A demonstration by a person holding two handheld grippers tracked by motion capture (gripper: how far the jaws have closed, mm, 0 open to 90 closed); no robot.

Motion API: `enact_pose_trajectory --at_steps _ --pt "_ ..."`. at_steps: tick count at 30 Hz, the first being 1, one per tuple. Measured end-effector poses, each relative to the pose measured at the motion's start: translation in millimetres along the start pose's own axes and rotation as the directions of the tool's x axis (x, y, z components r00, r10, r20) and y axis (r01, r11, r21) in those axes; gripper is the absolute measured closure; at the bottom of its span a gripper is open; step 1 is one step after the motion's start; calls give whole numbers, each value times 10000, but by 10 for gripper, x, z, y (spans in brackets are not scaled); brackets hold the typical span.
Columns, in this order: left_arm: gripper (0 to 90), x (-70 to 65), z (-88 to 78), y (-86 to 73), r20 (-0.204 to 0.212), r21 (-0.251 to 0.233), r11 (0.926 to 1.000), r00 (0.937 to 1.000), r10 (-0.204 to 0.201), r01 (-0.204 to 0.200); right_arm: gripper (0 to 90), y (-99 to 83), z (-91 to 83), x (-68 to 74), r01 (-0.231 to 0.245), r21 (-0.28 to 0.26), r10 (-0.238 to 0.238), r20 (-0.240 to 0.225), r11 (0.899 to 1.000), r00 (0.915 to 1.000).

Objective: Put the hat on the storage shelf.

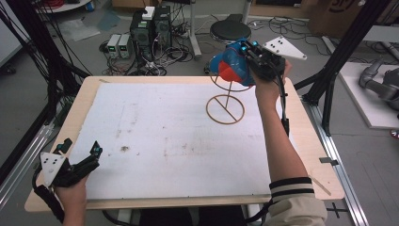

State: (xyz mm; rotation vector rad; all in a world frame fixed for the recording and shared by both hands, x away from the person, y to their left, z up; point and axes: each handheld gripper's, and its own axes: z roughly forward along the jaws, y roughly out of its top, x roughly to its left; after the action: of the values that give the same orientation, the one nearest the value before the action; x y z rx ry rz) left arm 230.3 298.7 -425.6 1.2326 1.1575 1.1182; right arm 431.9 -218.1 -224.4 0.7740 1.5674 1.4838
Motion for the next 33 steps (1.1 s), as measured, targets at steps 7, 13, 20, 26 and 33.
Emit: enact_pose_trajectory --at_steps 7,13,20,26,33 --pt "118 2 -2 0 15 66 10000 10000 52 -52 804 -191 33 -30 -227 274 223 148 9994 9996" --pt "118 -1 3 -2 25 70 10000 10000 45 -46 762 -228 55 -52 -267 350 259 255 9990 9993" --pt "118 1 2 -2 35 73 10000 10000 35 -36 702 -238 70 -54 -276 369 264 325 9989 9991" --pt "118 1 7 -3 31 72 10000 10000 7 -8 676 -221 84 -41 -311 238 303 331 9992 9990" --pt "119 5 13 -6 8 56 10000 10000 -19 19 674 -224 96 -40 -357 239 349 350 9991 9988"
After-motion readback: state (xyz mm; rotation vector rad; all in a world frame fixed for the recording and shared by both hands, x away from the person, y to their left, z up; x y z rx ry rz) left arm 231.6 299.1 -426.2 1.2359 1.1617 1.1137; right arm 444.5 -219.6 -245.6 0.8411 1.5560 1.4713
